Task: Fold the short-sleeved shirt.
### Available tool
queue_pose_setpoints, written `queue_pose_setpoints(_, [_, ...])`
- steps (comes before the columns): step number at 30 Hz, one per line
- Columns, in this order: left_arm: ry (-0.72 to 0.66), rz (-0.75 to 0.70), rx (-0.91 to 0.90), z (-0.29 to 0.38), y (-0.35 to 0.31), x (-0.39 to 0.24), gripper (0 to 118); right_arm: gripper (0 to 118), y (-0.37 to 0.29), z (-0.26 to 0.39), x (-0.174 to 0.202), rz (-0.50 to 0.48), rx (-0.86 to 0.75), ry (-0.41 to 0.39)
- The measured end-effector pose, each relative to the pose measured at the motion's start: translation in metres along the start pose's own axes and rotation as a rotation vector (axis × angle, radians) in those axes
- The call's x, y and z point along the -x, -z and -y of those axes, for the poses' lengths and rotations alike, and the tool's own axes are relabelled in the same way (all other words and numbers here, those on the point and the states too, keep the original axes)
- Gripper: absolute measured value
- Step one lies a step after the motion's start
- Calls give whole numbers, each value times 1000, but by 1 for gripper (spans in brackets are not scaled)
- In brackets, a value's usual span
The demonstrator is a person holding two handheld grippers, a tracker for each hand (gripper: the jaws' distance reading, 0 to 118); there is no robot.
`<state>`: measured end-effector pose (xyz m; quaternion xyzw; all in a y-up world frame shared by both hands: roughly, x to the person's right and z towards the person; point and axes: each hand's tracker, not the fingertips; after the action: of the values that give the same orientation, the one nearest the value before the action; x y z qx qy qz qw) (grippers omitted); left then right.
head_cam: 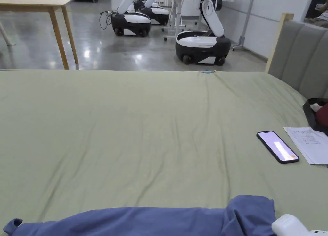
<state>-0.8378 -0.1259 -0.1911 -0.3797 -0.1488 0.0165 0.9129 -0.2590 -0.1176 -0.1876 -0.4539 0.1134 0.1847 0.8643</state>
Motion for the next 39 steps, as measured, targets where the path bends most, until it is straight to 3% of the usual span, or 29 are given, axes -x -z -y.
queue_pose_setpoints(3, [25,-40,-6,1,8,-4,5,8,10,-5,0,-2,-14,45])
queue_pose_setpoints(5, [119,-91,-29,2,13,-12,5,8,10,-6,1,5,-20,34])
queue_pose_setpoints(7, [157,-144,-49,1,10,-18,20,15,2,-1,-1,1,-40,19])
queue_pose_setpoints(8, [146,-193,-55,-1,5,-19,33,22,-9,2,-5,-16,-84,37])
queue_pose_setpoints(9, [128,-246,-54,-2,-2,-16,64,39,-22,5,-9,-52,-122,84])
queue_pose_setpoints(10, [90,-242,-52,-4,-11,-9,92,79,-38,8,-14,-104,-152,143])
queue_pose_setpoints(11, [10,-179,-81,-5,-26,-1,114,110,-59,12,-17,-151,-197,199])
queue_pose_setpoints(12, [-69,-90,-148,-5,-44,5,118,118,-82,17,-18,-134,-279,235])
queue_pose_setpoints(15, [-259,-36,-300,-4,-104,12,118,118,-157,25,-17,-99,-507,369])
queue_pose_setpoints(17, [-301,-12,-368,3,-136,6,117,118,-190,31,-11,-107,-627,400])
queue_pose_setpoints(19, [-293,11,-412,11,-157,-2,104,110,-213,29,0,-99,-704,392])
queue_pose_setpoints(20, [-286,-8,-417,14,-164,-5,85,93,-221,29,4,-102,-721,376])
queue_pose_setpoints(21, [-283,-29,-431,16,-165,-9,44,60,-227,28,10,-84,-731,357])
queue_pose_setpoints(22, [-276,-44,-436,17,-167,-12,9,10,-231,27,15,-49,-747,341])
queue_pose_setpoints(23, [-259,-76,-417,16,-163,-13,4,2,-229,26,15,-32,-744,340])
queue_pose_setpoints(26, [-252,-47,-367,12,-146,-12,3,2,-229,23,12,-90,-738,362])
queue_pose_setpoints(29, [-298,2,-310,5,-120,-6,1,2,-225,19,12,-88,-742,374])
queue_pose_setpoints(34, [-531,290,-166,4,-51,40,4,1,-223,15,16,-121,-741,343])
queue_pose_setpoints(35, [-568,311,-152,4,-40,47,14,2,-222,17,16,-128,-738,340])
queue_pose_setpoints(36, [-591,323,-165,6,-30,53,43,2,-221,17,17,-129,-733,337])
queue_pose_setpoints(37, [-593,354,-143,6,-21,59,101,2,-221,17,17,-122,-728,339])
queue_pose_setpoints(38, [-616,356,-117,7,-13,63,118,2,-219,18,17,-120,-724,339])
queue_pose_setpoints(39, [-655,384,-169,8,-11,70,117,2,-218,16,19,-120,-719,338])
